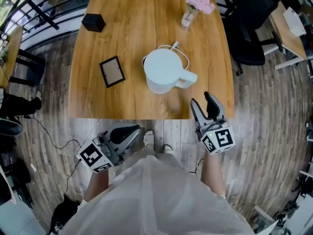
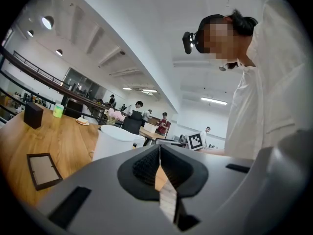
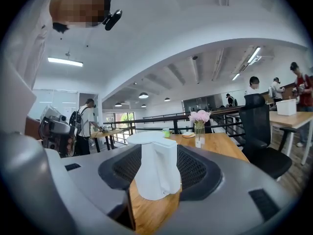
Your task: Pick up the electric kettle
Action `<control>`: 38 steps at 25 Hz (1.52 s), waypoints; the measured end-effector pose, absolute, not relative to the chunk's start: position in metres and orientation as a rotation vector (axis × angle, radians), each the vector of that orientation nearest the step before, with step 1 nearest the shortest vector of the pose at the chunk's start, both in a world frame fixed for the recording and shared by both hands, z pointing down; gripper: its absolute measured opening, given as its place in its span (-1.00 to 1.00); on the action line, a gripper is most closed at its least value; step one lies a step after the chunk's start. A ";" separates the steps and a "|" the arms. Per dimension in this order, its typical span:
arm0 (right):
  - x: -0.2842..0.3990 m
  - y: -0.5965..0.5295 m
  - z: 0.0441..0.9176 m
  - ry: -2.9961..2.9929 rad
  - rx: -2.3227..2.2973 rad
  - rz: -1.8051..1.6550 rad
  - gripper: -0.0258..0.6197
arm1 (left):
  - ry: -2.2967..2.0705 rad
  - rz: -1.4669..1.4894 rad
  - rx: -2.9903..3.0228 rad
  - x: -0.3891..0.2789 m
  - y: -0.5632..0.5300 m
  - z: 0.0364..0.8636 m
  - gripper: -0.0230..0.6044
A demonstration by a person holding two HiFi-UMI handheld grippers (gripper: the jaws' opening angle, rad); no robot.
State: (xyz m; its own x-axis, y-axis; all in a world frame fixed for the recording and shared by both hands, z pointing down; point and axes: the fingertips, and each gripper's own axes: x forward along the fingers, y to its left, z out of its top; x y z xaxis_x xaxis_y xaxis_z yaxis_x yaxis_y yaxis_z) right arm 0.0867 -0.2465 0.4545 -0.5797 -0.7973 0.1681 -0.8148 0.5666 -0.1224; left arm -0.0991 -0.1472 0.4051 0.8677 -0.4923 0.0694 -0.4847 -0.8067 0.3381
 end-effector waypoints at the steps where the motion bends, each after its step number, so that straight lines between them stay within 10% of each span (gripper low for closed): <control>1: 0.086 -0.251 0.460 -2.684 1.403 0.284 -0.28 | -0.743 -0.032 2.678 -0.105 -0.148 0.408 -0.90; 38: 0.063 -0.358 0.552 -2.443 1.584 0.048 -0.40 | -0.745 0.082 2.517 -0.156 -0.176 0.475 -0.90</control>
State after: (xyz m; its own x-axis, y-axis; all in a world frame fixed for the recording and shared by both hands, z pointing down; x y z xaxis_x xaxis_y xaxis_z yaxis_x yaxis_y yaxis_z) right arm 0.0630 -0.3583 0.5525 -0.3894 -0.8971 0.2088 -0.9046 0.4151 0.0967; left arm -0.1556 -0.1757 0.4748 0.8477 -0.4932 0.1955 -0.5238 -0.7197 0.4557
